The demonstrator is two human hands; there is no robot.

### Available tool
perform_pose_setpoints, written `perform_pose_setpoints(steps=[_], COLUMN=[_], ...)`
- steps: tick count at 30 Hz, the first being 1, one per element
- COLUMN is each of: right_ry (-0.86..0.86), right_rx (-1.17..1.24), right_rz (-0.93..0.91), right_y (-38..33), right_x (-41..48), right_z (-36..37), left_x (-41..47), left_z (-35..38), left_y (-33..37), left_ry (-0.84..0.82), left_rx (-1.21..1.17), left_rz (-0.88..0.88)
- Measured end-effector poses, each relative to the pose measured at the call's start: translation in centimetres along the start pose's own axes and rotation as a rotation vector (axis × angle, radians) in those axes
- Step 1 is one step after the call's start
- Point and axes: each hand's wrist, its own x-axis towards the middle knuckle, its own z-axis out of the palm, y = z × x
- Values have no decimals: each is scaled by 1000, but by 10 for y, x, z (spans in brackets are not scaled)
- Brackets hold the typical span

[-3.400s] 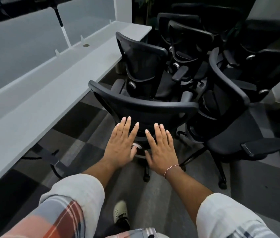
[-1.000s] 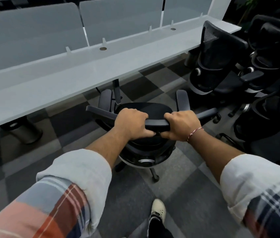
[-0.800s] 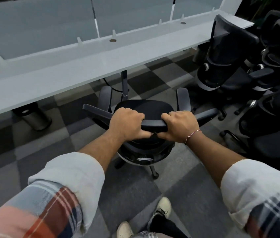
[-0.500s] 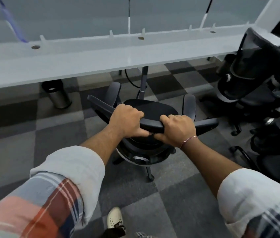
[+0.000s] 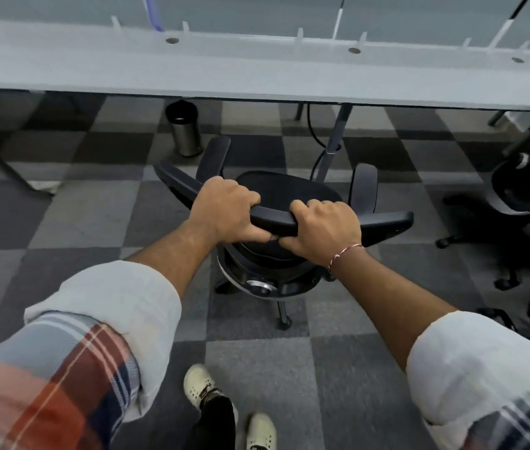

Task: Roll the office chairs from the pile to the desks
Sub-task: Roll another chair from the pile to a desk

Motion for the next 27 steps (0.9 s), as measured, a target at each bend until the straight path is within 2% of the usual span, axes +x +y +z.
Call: perform_pose_setpoints(steps=[11, 20, 27], right_ry=[43, 47, 41], right_rx=[80, 94, 121], right_rz=[-241, -358, -481], right_y=[-65, -114, -145], right_x=[-3, -4, 9], right_z=[-16, -28, -33], left_x=[-103, -167, -204], left_z=[-28, -49, -67], left_y=[-3, -8, -13], left_ry=[45, 21, -100], left_rx=[38, 55, 110], left_rz=[-210, -322, -432])
